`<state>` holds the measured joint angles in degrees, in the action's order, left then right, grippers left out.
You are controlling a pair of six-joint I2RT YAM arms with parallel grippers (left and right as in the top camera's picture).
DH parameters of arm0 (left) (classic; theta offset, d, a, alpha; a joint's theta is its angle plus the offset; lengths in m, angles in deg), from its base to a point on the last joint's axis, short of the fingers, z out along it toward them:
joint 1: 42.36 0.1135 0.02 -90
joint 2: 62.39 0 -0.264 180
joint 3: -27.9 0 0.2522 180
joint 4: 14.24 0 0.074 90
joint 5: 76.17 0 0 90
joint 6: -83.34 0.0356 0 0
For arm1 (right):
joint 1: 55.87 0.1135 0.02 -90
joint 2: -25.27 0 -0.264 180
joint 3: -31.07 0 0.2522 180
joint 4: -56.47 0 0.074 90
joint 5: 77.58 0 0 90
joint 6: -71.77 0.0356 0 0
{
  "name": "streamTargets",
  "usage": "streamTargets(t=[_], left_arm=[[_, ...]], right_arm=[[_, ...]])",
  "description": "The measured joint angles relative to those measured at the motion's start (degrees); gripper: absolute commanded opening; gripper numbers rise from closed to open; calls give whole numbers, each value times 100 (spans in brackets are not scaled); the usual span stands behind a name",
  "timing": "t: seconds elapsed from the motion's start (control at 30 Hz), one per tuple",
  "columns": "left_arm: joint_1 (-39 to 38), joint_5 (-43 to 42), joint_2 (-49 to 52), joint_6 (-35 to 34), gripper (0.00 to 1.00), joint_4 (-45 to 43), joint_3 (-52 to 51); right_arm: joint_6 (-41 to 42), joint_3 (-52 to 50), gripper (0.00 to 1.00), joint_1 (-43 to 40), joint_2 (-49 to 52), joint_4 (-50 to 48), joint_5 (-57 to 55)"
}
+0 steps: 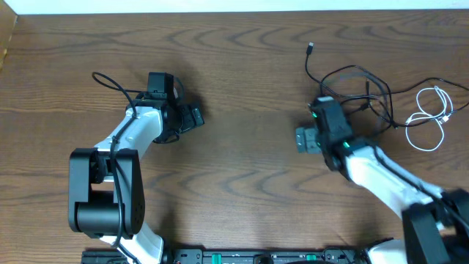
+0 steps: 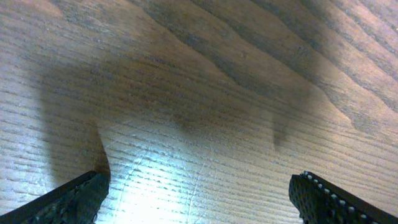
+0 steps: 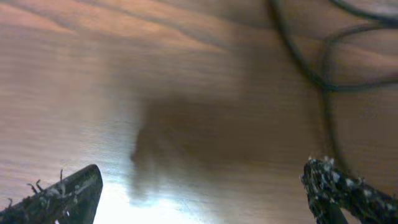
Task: Untangle cables
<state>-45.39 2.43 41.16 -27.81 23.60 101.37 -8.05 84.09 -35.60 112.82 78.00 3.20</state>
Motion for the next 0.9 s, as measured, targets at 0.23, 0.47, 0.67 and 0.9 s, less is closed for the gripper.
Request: streamTargets(t=[0.23,0.47,0.67,0.9], left_arm=[[0,15,2,2,98,2,-2],[2,17,2,2,98,2,-2],[0,17,2,0,98,2,-2],[0,17,2,2,98,0,-2]], right_arm=[[-551,-1080,99,-595,-699,-1014,479],[-1010,-1574,99,-1294,-756,-1587,1547],[-1327,-1961,99,-1526,-901,-2094,2247],[-1421,-2544,99,-1628,-1283,-2758,2546]])
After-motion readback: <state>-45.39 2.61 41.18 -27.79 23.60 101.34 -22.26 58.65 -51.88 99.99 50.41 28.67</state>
